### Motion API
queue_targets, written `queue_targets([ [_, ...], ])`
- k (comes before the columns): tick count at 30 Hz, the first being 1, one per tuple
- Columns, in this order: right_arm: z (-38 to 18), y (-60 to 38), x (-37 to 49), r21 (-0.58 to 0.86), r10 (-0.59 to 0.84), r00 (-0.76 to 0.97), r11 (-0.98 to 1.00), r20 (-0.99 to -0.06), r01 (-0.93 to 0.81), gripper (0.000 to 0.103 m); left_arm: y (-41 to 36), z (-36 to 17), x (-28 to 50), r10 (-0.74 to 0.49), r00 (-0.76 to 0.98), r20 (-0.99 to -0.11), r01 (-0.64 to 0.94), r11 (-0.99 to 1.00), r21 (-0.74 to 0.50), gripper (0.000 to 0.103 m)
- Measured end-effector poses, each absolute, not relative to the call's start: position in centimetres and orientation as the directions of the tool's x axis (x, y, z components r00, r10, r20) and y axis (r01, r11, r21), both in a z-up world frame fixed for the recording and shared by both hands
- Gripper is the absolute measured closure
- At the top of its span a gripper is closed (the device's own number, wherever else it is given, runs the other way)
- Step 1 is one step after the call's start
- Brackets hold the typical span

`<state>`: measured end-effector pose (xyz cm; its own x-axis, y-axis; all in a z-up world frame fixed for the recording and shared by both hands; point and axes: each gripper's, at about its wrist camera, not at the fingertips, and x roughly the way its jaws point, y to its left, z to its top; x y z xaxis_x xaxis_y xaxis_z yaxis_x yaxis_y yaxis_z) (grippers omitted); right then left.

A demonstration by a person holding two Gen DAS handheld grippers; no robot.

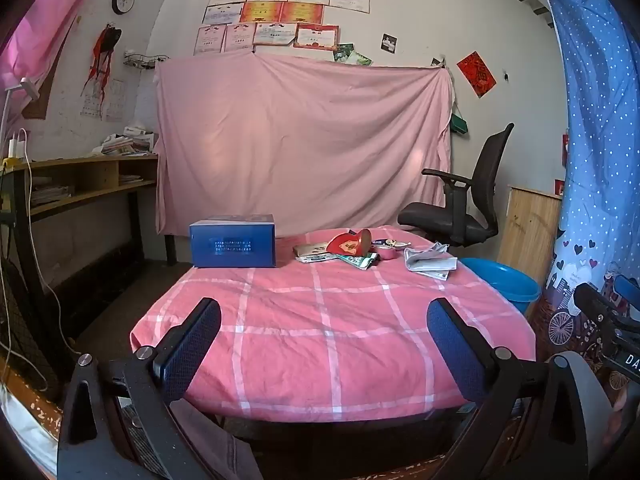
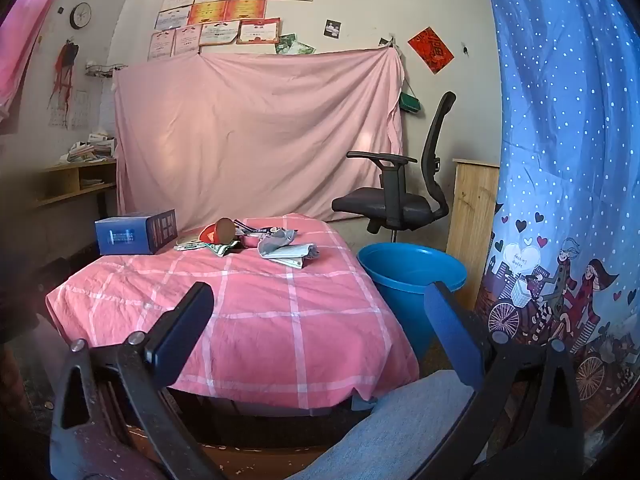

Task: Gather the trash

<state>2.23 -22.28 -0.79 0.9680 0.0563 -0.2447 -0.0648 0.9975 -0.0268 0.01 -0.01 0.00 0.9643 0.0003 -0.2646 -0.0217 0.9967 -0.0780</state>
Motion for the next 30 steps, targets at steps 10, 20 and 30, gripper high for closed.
queue_targets([
  [10,-0.79,-22.28,2.17,-0.03,0.056,0.969,0.997,-0.241,-0.065,0.0,0.0,0.0,0.0,0.002,0.966,-0.26,-0.022,0.997,-0.074,0.002],
  [20,-0.97,-22.57,2.39,-0.023,0.056,0.968,0.998,-0.243,-0.064,0.0,0.01,0.0,0.03,0.001,0.965,-0.261,-0.021,0.997,-0.073,0.002],
  [30,-0.87,-22.52,2.41,-0.021,0.057,0.968,0.998,-0.245,-0.064,0.0,0.0,-0.01,0.04,0.002,0.966,-0.26,-0.021,0.997,-0.072,0.002],
])
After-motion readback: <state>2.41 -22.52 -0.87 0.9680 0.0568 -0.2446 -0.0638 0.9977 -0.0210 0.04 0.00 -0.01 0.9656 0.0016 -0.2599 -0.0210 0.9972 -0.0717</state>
